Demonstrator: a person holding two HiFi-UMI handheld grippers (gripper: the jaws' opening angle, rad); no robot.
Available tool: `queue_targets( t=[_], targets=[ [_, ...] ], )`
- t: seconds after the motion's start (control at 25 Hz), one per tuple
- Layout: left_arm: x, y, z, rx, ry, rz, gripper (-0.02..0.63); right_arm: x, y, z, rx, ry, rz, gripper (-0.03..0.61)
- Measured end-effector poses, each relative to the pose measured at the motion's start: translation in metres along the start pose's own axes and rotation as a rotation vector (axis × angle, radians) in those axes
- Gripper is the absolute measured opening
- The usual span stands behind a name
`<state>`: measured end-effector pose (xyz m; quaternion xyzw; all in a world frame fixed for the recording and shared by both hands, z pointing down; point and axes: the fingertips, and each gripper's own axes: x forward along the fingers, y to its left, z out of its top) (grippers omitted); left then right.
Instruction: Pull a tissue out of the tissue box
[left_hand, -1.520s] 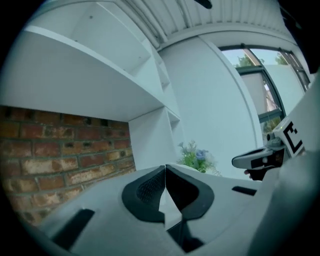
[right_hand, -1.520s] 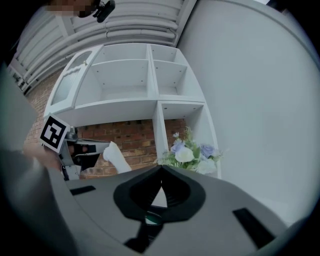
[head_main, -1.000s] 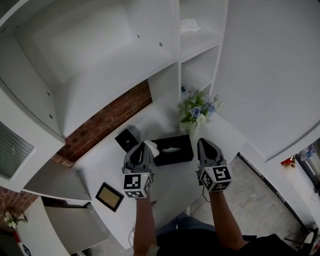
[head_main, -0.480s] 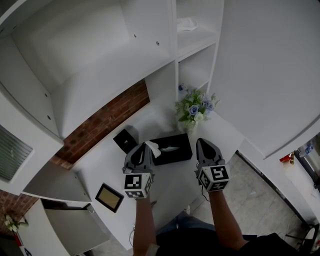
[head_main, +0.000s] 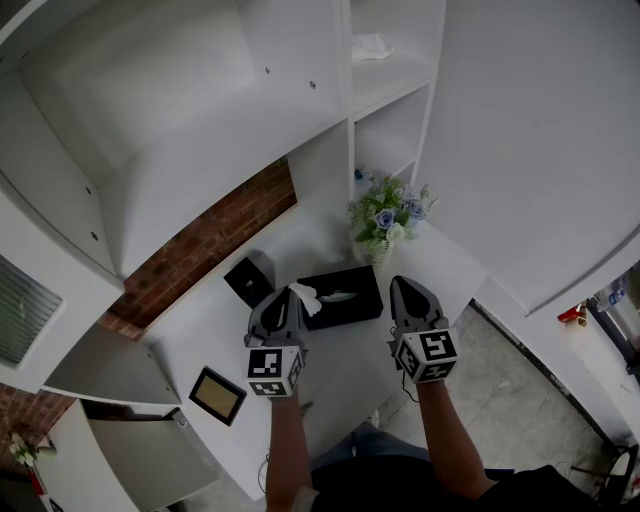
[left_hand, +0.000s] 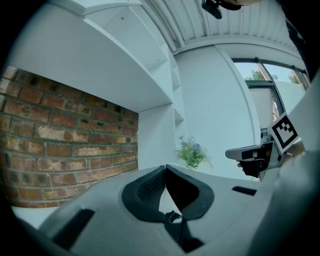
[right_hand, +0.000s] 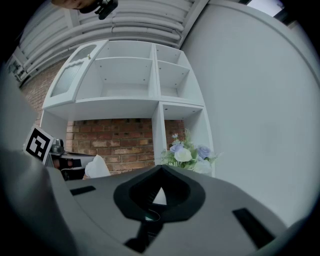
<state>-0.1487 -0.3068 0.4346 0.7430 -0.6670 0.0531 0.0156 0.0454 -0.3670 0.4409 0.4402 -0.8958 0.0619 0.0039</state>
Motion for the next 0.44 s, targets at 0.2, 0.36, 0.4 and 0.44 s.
queue_targets(
  t=[0.2,0.36,0.4,0.44],
  targets=[
    [0.0004,-0.0001,-0.0018,-0.002,0.003,-0.003,0.011,0.0006,0.0001,-0.0019,0.001,0.004,0.0,-0.003],
    [0.0003,0.0004,-0.0025,-0.004,0.006,-0.005,0.011,0.0016,0.002,-0.0032,0.001,0.009,0.002,-0.003],
    [0.0003,0.0008,-0.0027,-0.004,0.007,-0.005,0.011,0.002,0.0025,-0.0035,0.002,0.01,0.003,-0.003],
    [0.0002,0.0011,-0.0028,-0.004,0.008,-0.005,0.011,0.0023,0.0029,-0.0038,0.002,0.011,0.003,-0.002]
  ],
)
